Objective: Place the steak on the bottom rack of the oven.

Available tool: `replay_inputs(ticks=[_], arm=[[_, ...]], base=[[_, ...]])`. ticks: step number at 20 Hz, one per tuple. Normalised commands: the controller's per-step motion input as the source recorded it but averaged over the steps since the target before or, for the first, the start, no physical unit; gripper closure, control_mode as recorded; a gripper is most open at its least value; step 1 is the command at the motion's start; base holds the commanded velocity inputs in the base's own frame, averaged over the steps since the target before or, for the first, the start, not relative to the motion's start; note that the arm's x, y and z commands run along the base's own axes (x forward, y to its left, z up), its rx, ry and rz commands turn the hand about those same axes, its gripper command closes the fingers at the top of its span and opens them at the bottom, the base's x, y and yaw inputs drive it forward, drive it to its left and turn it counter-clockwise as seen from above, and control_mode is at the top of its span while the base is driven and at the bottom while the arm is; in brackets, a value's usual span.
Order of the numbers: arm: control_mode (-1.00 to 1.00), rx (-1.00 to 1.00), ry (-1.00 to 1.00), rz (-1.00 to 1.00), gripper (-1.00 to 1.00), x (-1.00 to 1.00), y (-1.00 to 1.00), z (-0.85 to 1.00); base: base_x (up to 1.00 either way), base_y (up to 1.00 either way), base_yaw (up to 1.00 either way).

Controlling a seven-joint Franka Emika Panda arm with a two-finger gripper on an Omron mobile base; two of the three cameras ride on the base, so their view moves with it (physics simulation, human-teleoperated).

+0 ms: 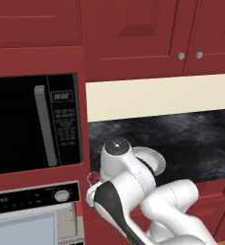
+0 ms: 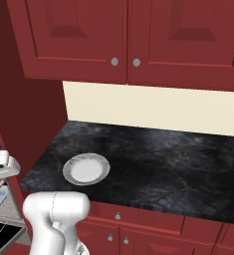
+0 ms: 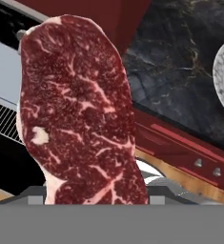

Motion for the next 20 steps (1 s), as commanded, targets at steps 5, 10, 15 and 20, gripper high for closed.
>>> replay_inputs(ticks=[5,10,15,20], arm=[[-1.00,-0.05,-0.15,-0.07,1.00,-0.27,1.00,-0.12],[-1.00,-0.05,-0.16,-0.02,1.00,-0.03,1.00,-0.49],[-1.00,0.00,-0.04,-0.01,1.00,0.00,1.00,-0.79],[-1.00,0.00,-0.01,-0.03,1.00,0.02,1.00,-0.68]], base=[[0.00,0.00,0.00],[0.00,0.00,0.00],[0.00,0.00,0.00],[0.00,0.00,0.00]])
